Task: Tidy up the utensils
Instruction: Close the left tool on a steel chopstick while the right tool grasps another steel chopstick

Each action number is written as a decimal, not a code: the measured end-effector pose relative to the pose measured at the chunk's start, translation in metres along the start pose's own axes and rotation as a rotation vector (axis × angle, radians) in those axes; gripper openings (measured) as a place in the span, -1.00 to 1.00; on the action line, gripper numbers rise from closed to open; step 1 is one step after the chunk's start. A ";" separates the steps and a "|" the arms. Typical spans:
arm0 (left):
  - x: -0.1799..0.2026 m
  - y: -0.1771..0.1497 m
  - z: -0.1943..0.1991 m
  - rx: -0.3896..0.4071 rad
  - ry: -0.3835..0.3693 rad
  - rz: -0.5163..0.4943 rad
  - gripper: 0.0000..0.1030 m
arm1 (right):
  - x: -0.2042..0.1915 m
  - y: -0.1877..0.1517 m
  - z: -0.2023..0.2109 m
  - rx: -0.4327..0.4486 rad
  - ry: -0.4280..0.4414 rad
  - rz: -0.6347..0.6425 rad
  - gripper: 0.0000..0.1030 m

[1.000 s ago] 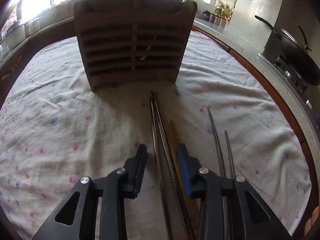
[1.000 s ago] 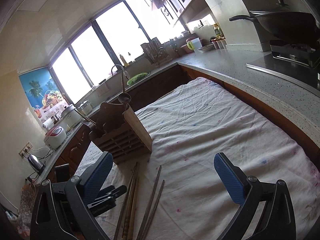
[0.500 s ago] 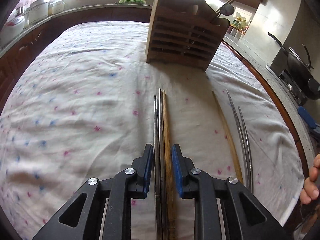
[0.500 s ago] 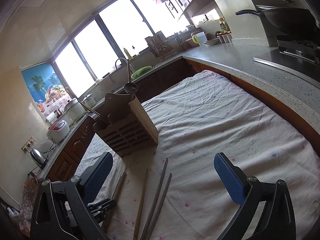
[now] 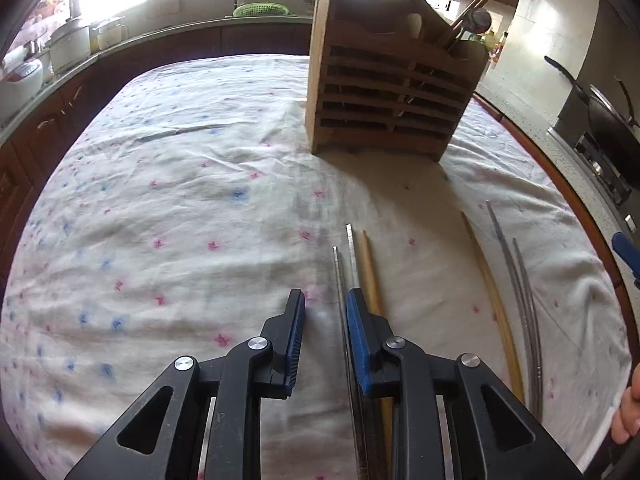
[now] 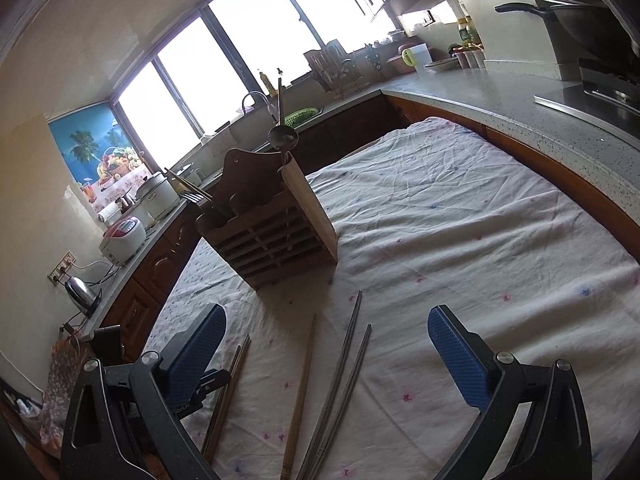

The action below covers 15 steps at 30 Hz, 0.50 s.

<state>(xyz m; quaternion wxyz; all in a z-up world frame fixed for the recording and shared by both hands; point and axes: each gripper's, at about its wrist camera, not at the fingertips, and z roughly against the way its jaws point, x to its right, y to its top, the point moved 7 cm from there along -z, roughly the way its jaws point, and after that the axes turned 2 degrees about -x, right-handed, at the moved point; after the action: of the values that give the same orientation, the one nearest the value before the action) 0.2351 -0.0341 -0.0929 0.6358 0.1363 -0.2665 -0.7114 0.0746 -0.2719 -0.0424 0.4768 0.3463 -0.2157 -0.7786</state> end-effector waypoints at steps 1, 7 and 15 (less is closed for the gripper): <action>-0.002 0.000 -0.001 -0.003 -0.005 0.006 -0.55 | 0.000 0.000 -0.001 -0.003 -0.001 0.002 0.98; -0.008 0.005 0.001 -0.020 -0.051 0.048 -0.56 | -0.003 -0.007 -0.012 -0.041 -0.003 0.028 0.97; -0.001 0.014 -0.009 -0.045 -0.024 -0.004 -0.56 | -0.005 -0.025 -0.070 -0.195 -0.087 0.125 0.14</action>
<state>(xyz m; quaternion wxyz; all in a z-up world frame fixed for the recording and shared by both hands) 0.2515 -0.0355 -0.0930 0.6340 0.1142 -0.2576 -0.7202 0.1130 -0.2562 -0.1042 0.5459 0.2499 -0.1807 -0.7790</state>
